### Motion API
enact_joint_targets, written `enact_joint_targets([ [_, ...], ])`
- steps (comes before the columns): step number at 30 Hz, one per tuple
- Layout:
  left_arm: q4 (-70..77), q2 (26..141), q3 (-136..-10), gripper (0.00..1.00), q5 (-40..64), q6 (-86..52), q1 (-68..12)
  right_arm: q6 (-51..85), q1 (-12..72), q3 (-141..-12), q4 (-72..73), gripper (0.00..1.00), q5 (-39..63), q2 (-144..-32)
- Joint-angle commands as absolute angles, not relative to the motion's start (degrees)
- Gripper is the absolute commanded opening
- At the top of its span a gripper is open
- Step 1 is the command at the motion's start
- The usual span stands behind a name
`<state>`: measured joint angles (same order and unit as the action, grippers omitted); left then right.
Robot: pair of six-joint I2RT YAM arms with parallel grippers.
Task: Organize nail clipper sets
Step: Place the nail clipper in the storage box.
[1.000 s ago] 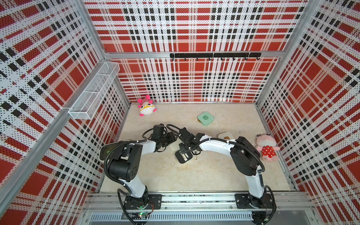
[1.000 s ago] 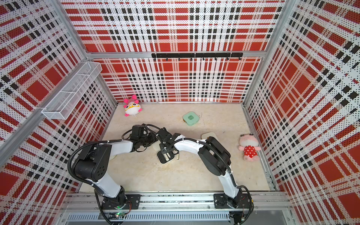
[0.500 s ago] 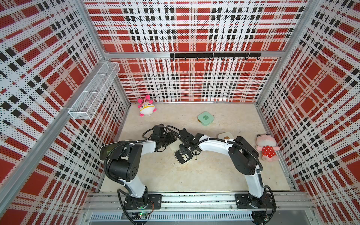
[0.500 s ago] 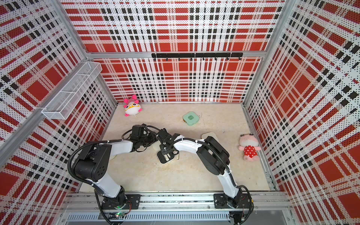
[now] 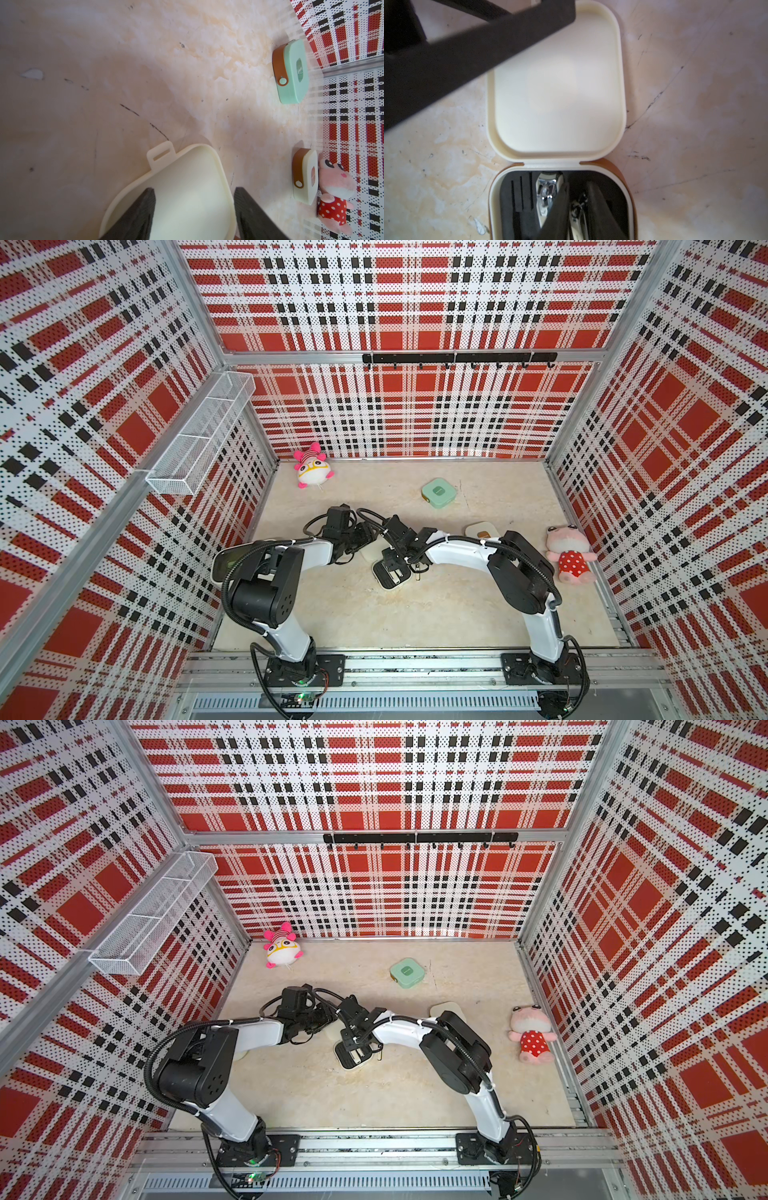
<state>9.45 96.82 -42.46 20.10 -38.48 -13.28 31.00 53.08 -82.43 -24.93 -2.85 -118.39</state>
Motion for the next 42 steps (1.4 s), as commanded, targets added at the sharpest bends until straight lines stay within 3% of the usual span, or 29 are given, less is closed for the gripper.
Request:
enact_joint_targets([
  [1,8.9,96.2,-41.8,0.65,19.6,-37.5,-13.7,31.3,52.5,-81.9,-24.5,0.25,-2.9,-116.5],
  [15,8.8,96.7,-42.3,0.65,19.7,-37.4,-13.7,28.9,49.9,-73.2,-23.4,0.48,-3.6,-108.8],
  [42,9.0,97.3,-42.4,0.65,19.7,-37.4,-13.7,25.7,49.9,-72.5,-21.3,0.5,1.8,-111.7],
])
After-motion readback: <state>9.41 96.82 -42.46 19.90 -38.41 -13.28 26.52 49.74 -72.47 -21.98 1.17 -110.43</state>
